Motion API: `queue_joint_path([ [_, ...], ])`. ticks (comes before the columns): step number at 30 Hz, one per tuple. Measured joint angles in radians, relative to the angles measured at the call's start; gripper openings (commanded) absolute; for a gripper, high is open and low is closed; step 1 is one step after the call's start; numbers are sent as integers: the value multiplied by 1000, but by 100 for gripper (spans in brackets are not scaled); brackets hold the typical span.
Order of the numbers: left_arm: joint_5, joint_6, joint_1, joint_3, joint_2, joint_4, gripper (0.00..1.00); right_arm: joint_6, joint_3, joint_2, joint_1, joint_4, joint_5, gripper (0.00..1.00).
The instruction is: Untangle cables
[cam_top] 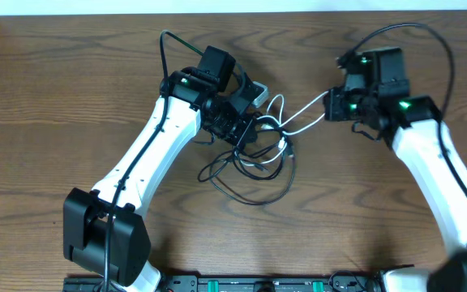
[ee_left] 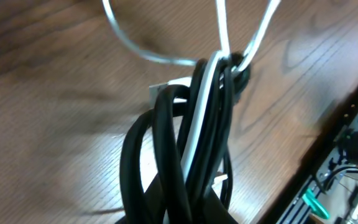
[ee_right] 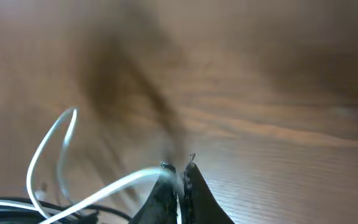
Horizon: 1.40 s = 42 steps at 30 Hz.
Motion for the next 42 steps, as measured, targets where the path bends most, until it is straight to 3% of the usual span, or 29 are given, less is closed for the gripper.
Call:
queue_joint_path([
  [9,-57,-32,0,0,0,-20,8,140,13,-227,-174,-39,158,1],
  [14,-61,-32,0,0,0,-20,8,138,13,-250,-241,-60,110,4],
  [15,-62,-32,0,0,0,-20,8,119,13,-246,-243,-60,78,10],
  [18,-61,-32,0,0,0,-20,8,14,13,-224,-232,-64,-60,40],
  [22,-57,-32,0,0,0,-20,8,-171,13,-164,-180,-84,-224,61],
  [25,-44,-32,0,0,0,-20,8,-293,14,-103,-122,-100,-293,68],
  [33,8,-32,0,0,0,-20,8,-528,14,70,26,-114,-353,70],
  [42,16,-32,0,0,0,-20,8,-672,14,152,63,-147,-362,62],
])
